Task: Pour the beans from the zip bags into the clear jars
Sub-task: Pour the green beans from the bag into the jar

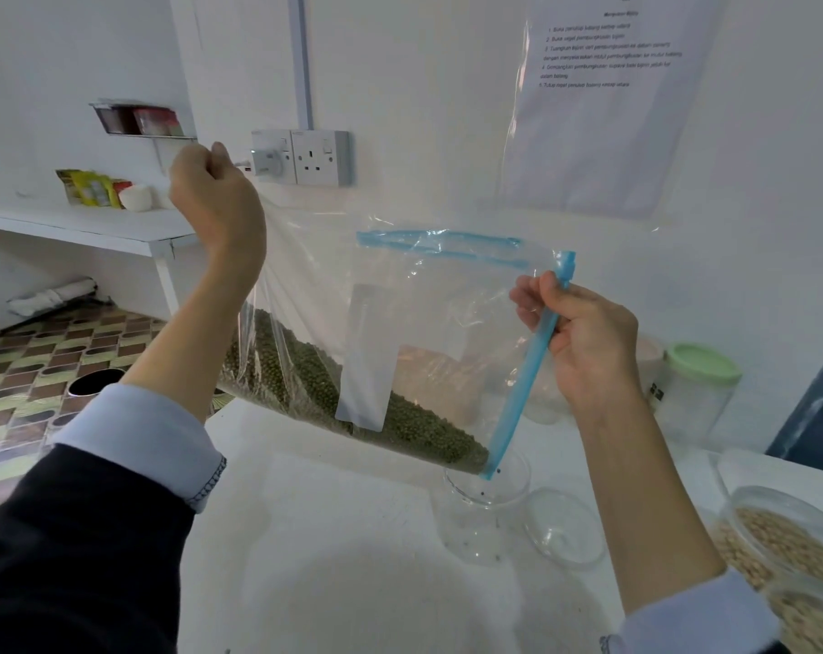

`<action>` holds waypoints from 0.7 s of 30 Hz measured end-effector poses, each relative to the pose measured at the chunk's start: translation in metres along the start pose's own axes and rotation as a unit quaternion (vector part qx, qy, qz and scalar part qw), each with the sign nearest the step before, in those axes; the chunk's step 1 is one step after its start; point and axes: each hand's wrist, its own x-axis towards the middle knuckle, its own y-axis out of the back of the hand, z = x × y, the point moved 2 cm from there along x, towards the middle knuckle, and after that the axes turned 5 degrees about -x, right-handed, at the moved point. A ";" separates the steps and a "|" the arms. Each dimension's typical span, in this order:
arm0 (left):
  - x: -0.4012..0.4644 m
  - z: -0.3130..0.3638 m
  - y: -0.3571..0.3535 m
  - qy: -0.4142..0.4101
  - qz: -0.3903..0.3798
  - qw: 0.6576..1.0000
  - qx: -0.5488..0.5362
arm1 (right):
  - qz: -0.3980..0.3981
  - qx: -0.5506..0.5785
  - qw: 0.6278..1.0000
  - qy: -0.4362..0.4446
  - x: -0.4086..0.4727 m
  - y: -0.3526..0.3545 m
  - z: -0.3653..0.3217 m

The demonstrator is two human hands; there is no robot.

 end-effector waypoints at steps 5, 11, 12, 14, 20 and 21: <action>0.002 -0.001 0.001 0.009 0.000 1.000 0.002 | 0.001 -0.012 1.000 -0.004 0.000 -0.002 0.000; -0.004 0.009 0.003 0.014 0.003 1.000 0.004 | 0.005 -0.026 1.000 -0.004 0.000 -0.008 0.000; -0.005 0.012 0.003 0.020 0.003 1.000 -0.006 | 0.004 -0.026 1.000 -0.004 -0.001 -0.009 0.000; -0.006 0.015 0.003 0.034 0.000 0.999 -0.042 | 0.018 -0.023 1.000 0.001 0.000 -0.009 0.001; -0.010 0.020 0.002 0.063 -0.017 0.995 -0.078 | 0.020 -0.028 0.999 -0.003 -0.002 -0.011 0.000; -0.010 0.020 0.002 0.071 -0.019 0.994 -0.082 | 0.019 -0.029 0.999 -0.002 -0.002 -0.011 0.000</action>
